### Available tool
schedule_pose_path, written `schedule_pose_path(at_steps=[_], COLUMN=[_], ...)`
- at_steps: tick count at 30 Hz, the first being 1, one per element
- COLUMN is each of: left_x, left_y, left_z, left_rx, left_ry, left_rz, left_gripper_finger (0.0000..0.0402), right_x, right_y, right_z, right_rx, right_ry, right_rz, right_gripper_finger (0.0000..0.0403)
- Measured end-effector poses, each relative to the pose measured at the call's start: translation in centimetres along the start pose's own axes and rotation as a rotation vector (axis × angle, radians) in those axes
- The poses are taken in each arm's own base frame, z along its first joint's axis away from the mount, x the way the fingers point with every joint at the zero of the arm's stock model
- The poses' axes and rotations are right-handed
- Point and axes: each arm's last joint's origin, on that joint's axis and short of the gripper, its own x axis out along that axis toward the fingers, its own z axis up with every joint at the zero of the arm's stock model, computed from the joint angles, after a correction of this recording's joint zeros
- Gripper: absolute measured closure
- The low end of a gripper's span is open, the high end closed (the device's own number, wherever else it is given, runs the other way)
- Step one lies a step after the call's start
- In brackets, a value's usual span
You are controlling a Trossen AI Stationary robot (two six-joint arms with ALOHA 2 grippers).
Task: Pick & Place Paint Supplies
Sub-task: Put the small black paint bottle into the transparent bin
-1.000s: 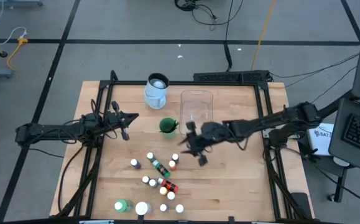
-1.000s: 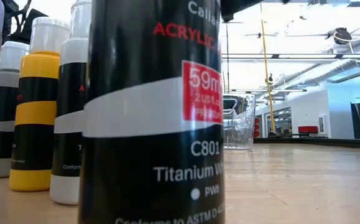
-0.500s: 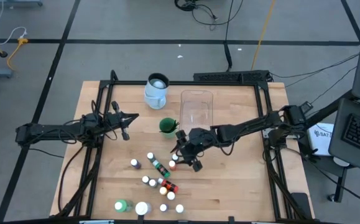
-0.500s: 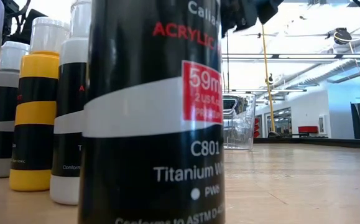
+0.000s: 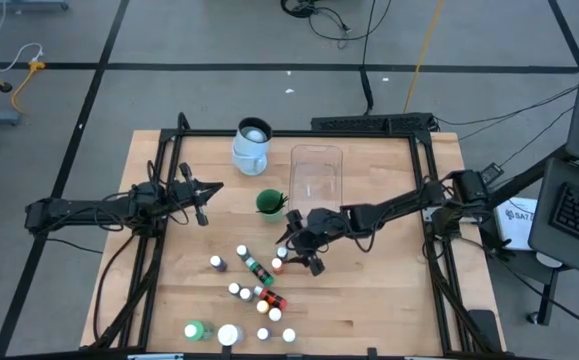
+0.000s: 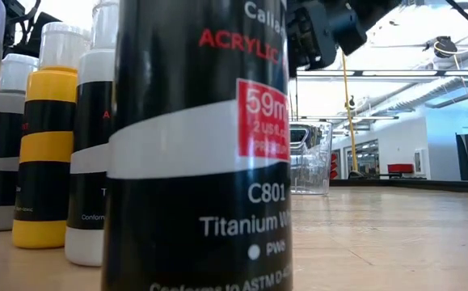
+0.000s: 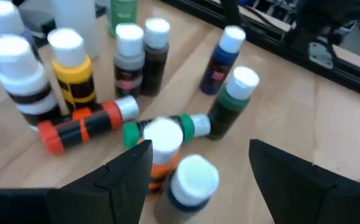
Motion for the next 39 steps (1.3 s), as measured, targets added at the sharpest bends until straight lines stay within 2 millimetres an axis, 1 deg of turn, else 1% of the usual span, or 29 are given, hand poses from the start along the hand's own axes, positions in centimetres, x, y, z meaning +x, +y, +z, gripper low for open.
schedule_pose_path(at_steps=[8, 11, 15, 18, 21, 24, 26, 29, 33, 39], left_x=[0.0, 0.0, 0.0, 0.0, 0.0, 0.0, 0.0, 0.0, 0.0, 0.0], left_y=[0.0, 0.0, 0.0, 0.0, 0.0, 0.0, 0.0, 0.0, 0.0, 0.0], left_z=[0.0, 0.0, 0.0, 0.0, 0.0, 0.0, -0.1, -0.1, -0.1, -0.1], left_rx=[-0.003, -0.004, -0.005, -0.007, -0.009, -0.022, -0.025, -0.025, -0.022, -0.021], left_ry=[0.002, 0.002, 0.001, 0.001, 0.001, 0.003, 0.008, 0.007, 0.008, 0.008], left_rz=[-0.001, -0.001, -0.001, 0.000, 0.000, 0.000, -0.002, -0.002, -0.002, -0.002], left_gripper_finger=[0.0380, 0.0380, 0.0380, 0.0380, 0.0380, 0.0380, 0.0380, 0.0380, 0.0380, 0.0380], right_x=[-0.1, -0.2, -0.2, 0.7, 1.4, 2.4, 2.4, 2.3, 2.4, 2.4], right_y=[0.6, 0.7, 0.8, 0.7, 0.9, 0.7, 0.6, 0.4, 0.4, 0.4], right_z=[-1.6, -1.8, -2.2, -2.5, -3.3, -3.7, -4.1, -4.0, -4.3, -4.4], right_rx=[0.007, 0.002, 0.009, 0.017, 0.020, 0.019, 0.025, 0.027, 0.053, 0.062], right_ry=[-0.028, -0.063, -0.059, -0.110, -0.102, -0.119, -0.099, -0.107, -0.084, -0.071], right_rz=[-0.011, -0.022, -0.021, -0.034, -0.019, -0.019, -0.016, -0.021, -0.014, -0.009], right_gripper_finger=[0.0142, 0.0143, 0.0146, 0.0144, 0.0141, 0.0142, 0.0145, 0.0153, 0.0167, 0.0203])
